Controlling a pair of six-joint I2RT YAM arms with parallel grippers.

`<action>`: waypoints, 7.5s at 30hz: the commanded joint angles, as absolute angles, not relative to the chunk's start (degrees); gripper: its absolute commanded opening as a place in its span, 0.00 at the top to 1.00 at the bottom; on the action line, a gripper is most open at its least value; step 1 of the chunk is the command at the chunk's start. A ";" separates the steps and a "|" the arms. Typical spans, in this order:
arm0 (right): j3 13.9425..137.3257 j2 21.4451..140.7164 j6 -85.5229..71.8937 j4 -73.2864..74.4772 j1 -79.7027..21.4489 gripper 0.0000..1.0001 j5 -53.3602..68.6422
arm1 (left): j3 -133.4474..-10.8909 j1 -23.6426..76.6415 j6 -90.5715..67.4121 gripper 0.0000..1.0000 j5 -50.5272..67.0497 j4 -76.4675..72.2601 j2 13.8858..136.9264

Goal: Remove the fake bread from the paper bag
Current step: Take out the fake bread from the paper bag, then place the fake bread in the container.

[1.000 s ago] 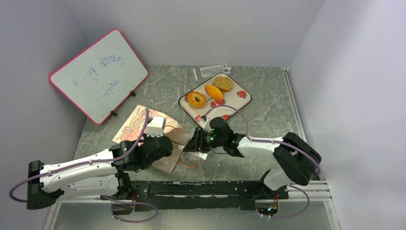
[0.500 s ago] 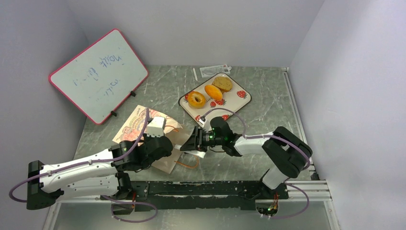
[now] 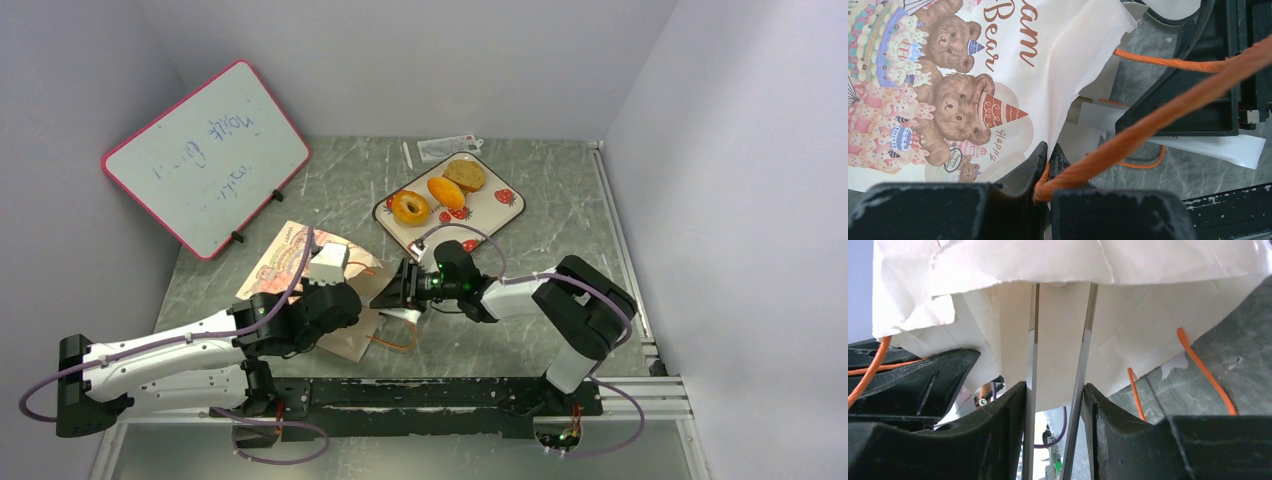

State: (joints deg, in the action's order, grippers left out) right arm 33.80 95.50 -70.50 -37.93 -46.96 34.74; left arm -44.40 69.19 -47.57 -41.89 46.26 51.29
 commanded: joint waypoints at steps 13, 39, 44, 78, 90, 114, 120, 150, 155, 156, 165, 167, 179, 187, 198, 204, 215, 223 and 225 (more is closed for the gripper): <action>39.54 104.17 -74.82 -48.81 -46.77 0.52 35.22 | -45.25 68.97 -46.72 0.93 -39.69 43.59 50.25; 31.34 94.38 -73.83 -45.91 -43.83 0.99 36.31 | -48.90 68.99 -58.45 0.93 -48.34 56.15 51.85; 28.84 87.43 -71.35 -40.00 -42.44 1.00 36.53 | -49.58 68.99 -63.41 0.93 -51.50 59.01 51.99; 36.55 47.20 -57.48 15.25 -40.38 1.00 14.62 | -60.95 68.91 -88.77 0.93 -57.06 80.27 63.19; 46.92 45.11 -60.32 26.78 -41.06 1.00 0.55 | -57.80 68.38 -82.72 0.93 -58.32 80.18 50.58; 63.64 57.05 -75.30 43.83 -41.66 1.00 -27.19 | -58.80 68.38 -30.32 0.93 -39.97 44.78 31.37; 59.26 57.72 -79.77 43.58 -41.83 1.00 -27.85 | -48.72 68.38 -22.22 0.93 -31.01 34.24 20.18; 43.78 67.17 -88.26 21.67 -40.51 1.00 -21.17 | -41.20 68.33 -15.74 0.93 -25.99 33.50 17.51; 43.60 69.38 -87.52 19.92 -39.99 1.00 -19.06 | -41.26 68.38 -16.07 0.93 -26.24 33.99 17.08; 43.68 69.74 -87.27 19.83 -40.00 1.00 -18.74 | -41.29 68.38 -16.17 0.93 -26.18 34.20 17.05; 41.87 68.50 -85.75 19.52 -39.85 0.65 -17.40 | -41.81 68.38 -17.32 0.93 -28.18 34.95 17.62; 42.32 68.10 -85.11 20.25 -39.89 0.58 -17.48 | -41.68 68.38 -17.52 0.93 -28.81 34.69 17.46; 45.49 65.12 -84.35 26.27 -39.68 0.55 -17.64 | -41.50 68.38 -18.24 0.93 -32.07 33.58 14.50; 46.89 62.35 -84.14 30.58 -39.81 0.54 -18.14 | -41.68 68.38 -19.35 0.93 -34.31 32.79 12.79; 48.44 60.31 -83.25 34.50 -39.98 0.54 -19.80 | -43.72 68.38 -24.97 0.93 -37.85 31.33 14.55; 50.13 59.59 -81.31 35.53 -40.04 0.55 -20.80 | -49.07 68.38 -27.11 0.93 -39.96 29.98 21.70; 54.19 58.30 -76.35 38.60 -40.03 0.58 -25.17 | -55.28 68.38 -37.76 0.93 -48.47 30.08 29.04; 55.55 56.36 -73.30 40.70 -40.01 0.58 -27.69 | -56.62 68.38 -47.06 0.93 -50.09 30.78 31.32; 55.92 56.17 -72.15 40.95 -40.04 0.58 -28.46 | -56.65 68.38 -49.15 0.93 -49.34 30.26 31.90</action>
